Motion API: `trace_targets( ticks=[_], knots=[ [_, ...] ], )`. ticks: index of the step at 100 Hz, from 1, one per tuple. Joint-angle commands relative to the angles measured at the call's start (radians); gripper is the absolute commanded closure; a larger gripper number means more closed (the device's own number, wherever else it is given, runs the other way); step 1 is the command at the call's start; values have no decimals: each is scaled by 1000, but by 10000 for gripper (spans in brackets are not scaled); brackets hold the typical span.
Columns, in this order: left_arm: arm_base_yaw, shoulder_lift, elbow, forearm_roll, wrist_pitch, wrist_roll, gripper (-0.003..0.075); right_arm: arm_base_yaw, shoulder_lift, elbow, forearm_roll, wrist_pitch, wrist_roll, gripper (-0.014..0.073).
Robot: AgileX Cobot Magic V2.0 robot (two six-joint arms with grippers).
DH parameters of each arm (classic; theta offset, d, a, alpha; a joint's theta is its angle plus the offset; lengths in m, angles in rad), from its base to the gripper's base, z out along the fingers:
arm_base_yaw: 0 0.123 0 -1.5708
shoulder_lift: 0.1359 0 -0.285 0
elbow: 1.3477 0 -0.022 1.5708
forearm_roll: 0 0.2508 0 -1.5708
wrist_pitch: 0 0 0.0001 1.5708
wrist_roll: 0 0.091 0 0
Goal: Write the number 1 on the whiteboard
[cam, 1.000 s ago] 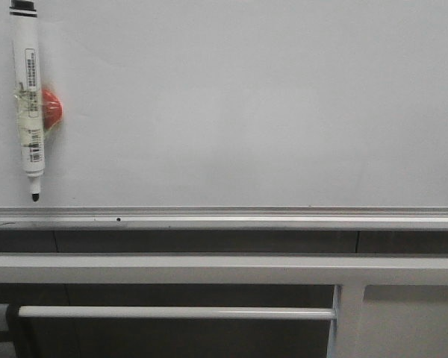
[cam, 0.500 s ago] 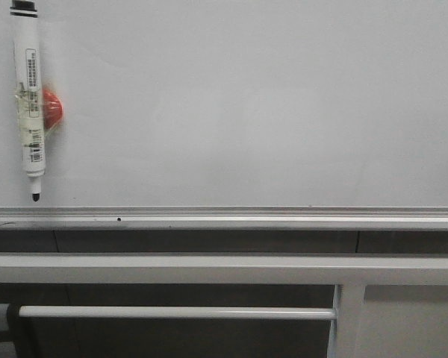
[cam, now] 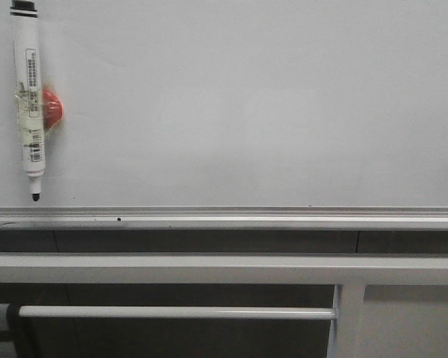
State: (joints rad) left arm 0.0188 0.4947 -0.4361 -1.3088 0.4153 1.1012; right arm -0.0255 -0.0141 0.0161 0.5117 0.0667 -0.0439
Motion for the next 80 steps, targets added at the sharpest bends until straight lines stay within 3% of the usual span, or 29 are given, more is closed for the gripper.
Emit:
trace_targets(
  ticks=[1, 52, 59, 70, 80],
  knots=[
    [-6, 10, -27, -44, -27, 7, 741, -4, -9, 21, 5, -58, -3, 657],
    [-6, -7, 12, -60, 4, 36, 741, -4, -9, 21, 5, -54, -3, 657],
    [-6, -29, 38, 61, 11, -77, 741, -4, -9, 21, 5, -54, -3, 657],
    [-30, -91, 80, 314, -48, -428, 741, -4, -9, 21, 5, -54, -3, 657],
    [-72, -174, 110, 469, -119, -585, 741, -4, -9, 21, 5, -54, -3, 657]
  ],
)
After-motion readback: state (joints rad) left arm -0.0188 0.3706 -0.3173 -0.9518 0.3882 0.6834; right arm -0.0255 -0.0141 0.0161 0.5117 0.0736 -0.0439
